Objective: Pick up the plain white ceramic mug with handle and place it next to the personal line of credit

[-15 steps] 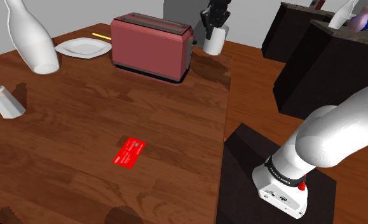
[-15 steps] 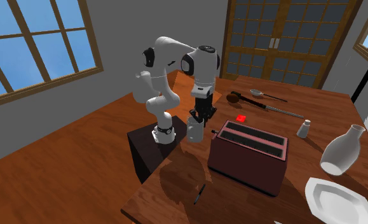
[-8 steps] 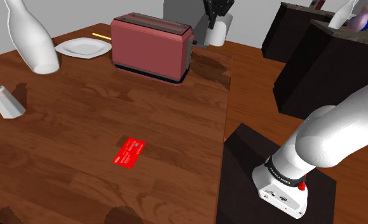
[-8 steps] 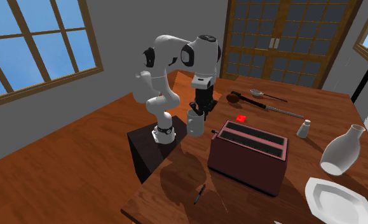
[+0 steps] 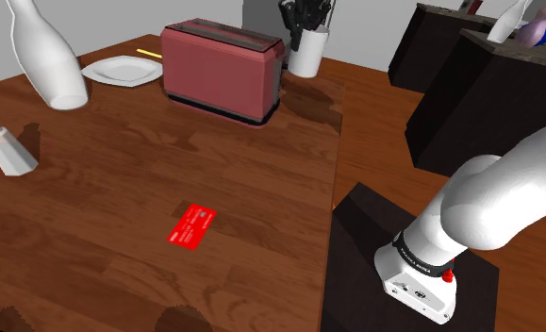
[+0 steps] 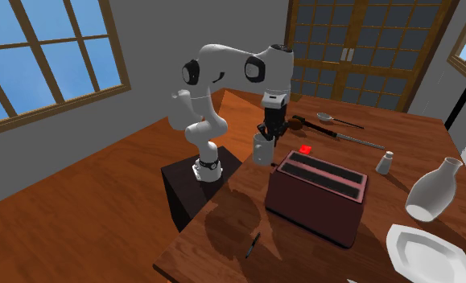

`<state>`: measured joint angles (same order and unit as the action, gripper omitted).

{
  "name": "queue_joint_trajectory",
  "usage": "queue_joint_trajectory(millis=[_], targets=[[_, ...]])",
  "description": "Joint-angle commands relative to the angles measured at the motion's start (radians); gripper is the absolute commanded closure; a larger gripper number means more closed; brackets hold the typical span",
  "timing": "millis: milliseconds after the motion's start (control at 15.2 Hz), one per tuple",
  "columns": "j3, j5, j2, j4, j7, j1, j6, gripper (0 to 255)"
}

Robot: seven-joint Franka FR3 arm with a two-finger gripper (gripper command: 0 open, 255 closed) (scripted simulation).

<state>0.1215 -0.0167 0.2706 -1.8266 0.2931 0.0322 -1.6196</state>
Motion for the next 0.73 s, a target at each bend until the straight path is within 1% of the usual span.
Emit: queue_joint_trajectory(millis=[0, 330, 660], targets=[[0.029, 0.005, 0.000, -0.013, 0.045, -0.016, -0.013, 255], [0.109, 0.014, -0.024, -0.012, 0.169, -0.061, -0.033, 255], [0.190, 0.011, -0.076, 0.017, 0.296, -0.105, -0.051, 255]])
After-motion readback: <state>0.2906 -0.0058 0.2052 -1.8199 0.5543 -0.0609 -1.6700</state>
